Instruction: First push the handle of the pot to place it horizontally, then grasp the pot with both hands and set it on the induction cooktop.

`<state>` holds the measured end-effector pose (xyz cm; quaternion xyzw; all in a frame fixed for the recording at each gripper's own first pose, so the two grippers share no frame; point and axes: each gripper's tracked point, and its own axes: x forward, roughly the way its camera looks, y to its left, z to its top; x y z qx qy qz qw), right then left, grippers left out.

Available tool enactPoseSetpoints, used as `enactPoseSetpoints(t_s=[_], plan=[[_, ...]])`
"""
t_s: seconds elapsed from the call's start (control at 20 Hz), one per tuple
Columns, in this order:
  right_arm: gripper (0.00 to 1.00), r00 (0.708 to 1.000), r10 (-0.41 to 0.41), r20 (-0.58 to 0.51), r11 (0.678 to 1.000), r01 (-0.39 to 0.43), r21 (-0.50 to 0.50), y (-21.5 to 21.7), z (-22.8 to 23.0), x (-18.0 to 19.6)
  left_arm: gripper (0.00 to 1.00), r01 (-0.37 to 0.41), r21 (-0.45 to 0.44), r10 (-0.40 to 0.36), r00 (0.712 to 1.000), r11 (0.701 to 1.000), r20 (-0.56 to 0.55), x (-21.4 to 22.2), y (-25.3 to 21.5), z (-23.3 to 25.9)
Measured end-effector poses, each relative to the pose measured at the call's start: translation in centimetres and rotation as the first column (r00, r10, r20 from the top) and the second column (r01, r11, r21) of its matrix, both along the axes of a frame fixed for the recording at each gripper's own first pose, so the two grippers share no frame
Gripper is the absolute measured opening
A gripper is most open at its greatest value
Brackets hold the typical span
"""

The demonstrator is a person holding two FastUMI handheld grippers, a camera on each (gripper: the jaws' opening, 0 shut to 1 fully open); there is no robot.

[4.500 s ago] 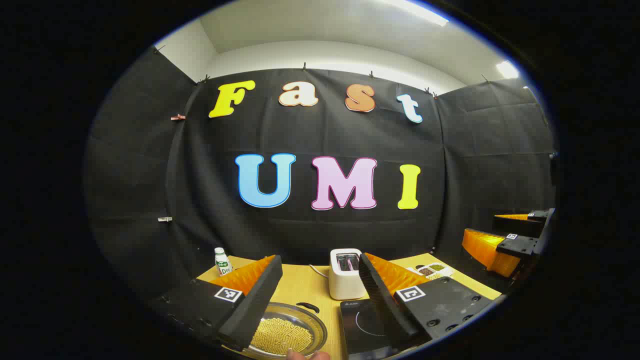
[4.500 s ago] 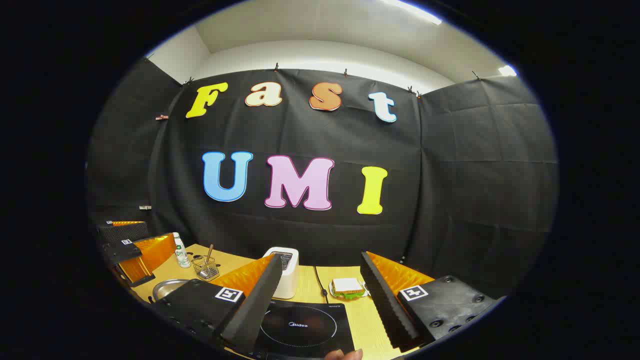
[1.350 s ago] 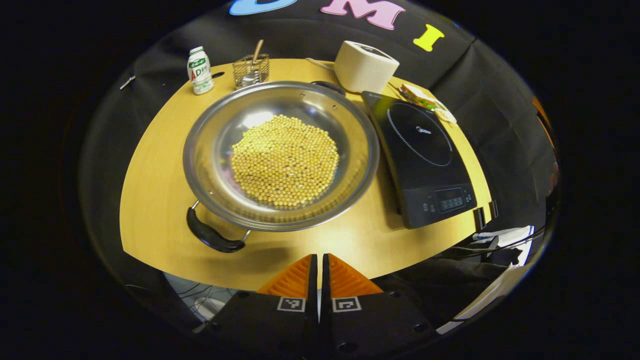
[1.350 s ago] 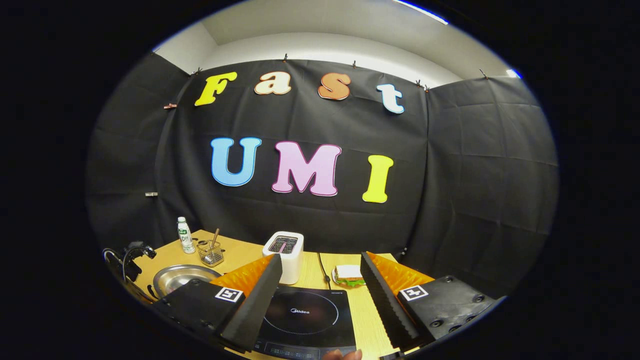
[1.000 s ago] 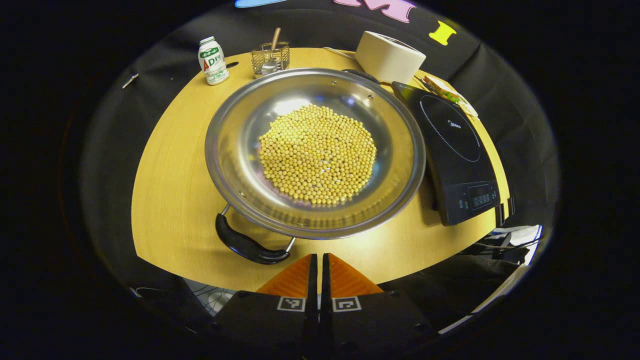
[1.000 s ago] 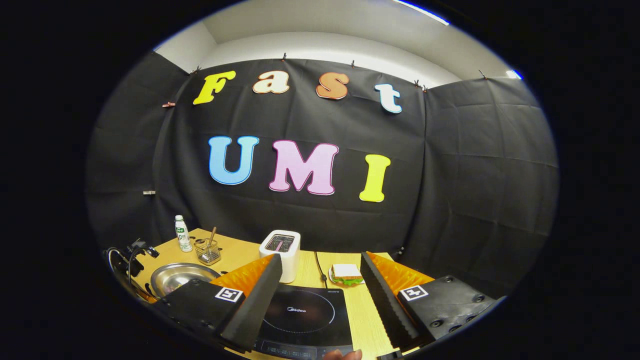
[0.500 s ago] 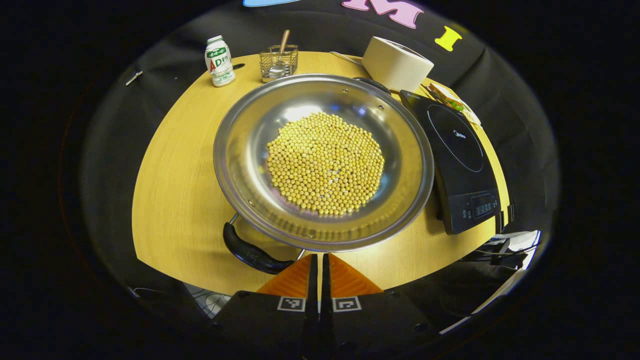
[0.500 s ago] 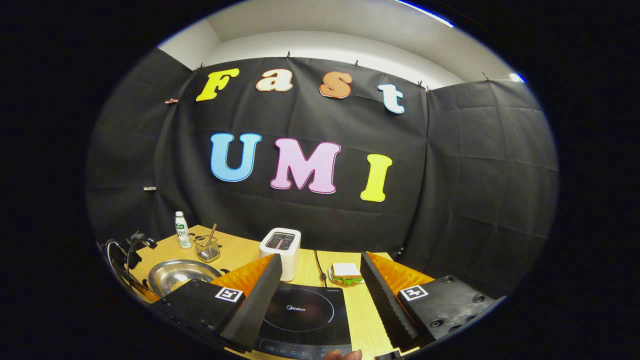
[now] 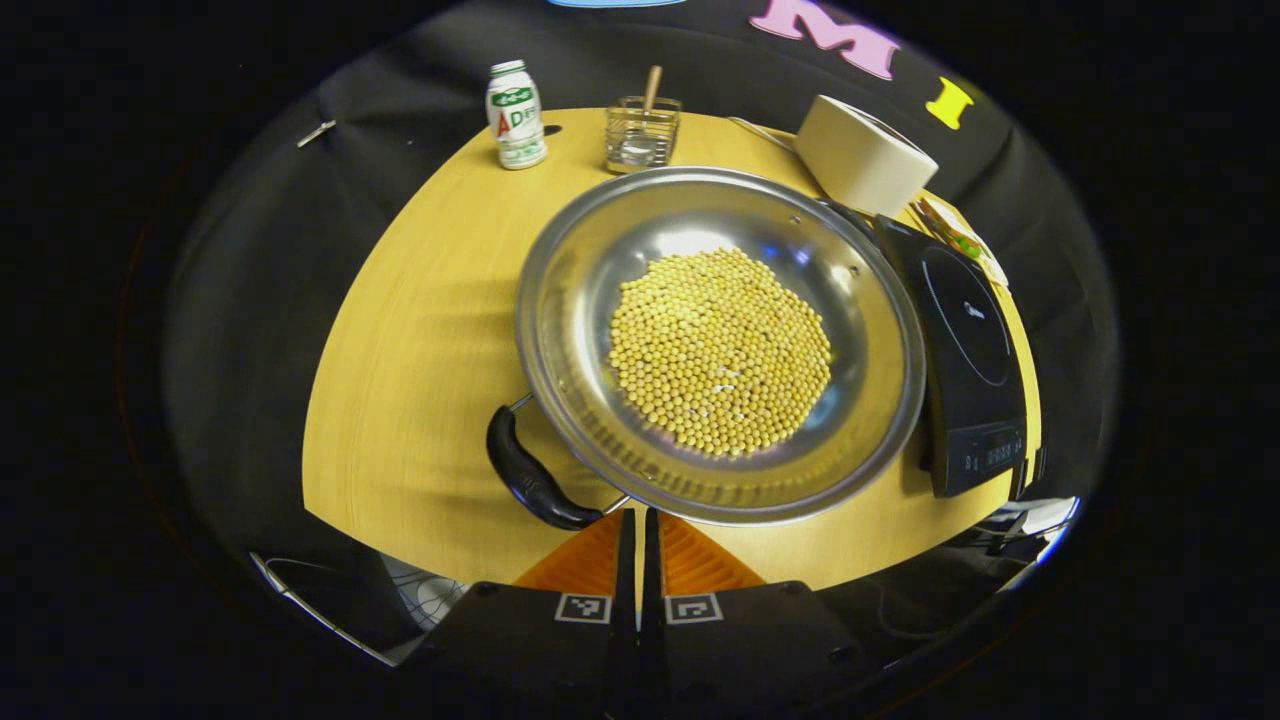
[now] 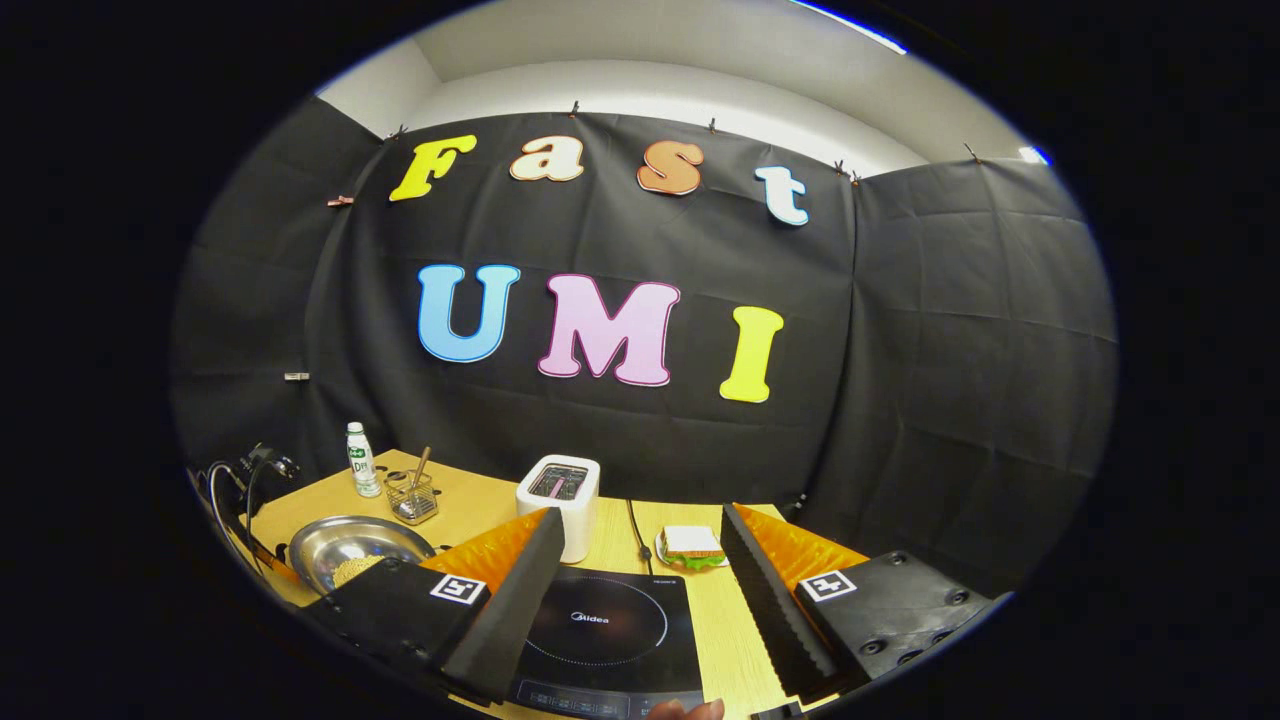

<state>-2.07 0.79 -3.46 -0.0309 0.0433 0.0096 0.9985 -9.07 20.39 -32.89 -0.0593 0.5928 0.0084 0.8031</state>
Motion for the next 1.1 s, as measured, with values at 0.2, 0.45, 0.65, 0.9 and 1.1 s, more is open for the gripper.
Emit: enactPoseSetpoints(t_s=[0.2,0.45,0.65,0.9,1.1], plan=[[0.98,1.000,-0.001,-0.006,1.000,0.001,0.000,0.0,-0.2,0.4,0.05,-0.019,0.049,0.019,1.000,0.999,0.002,1.0,2.2,-0.1],[0.98,1.000,-0.003,-0.013,1.000,0.003,-0.008,0.2,-0.4,0.7,0.05,-0.064,0.107,0.064,0.998,0.992,0.007,2.7,5.7,-0.3],[0.98,1.000,-0.013,-0.018,1.000,0.012,-0.016,0.1,-0.6,1.2,0.05,-0.112,0.112,0.111,0.994,0.987,0.013,4.6,7.7,-0.9],[0.98,0.999,-0.033,-0.028,0.999,0.032,-0.026,0.1,-1.0,2.0,0.05,-0.112,0.160,0.110,0.994,0.981,0.020,6.9,10.3,-1.3],[0.98,0.999,-0.044,-0.032,0.998,0.042,-0.037,0.2,-1.2,2.8,0.05,-0.094,0.222,0.089,0.995,0.970,0.035,9.2,12.1,-1.5]])
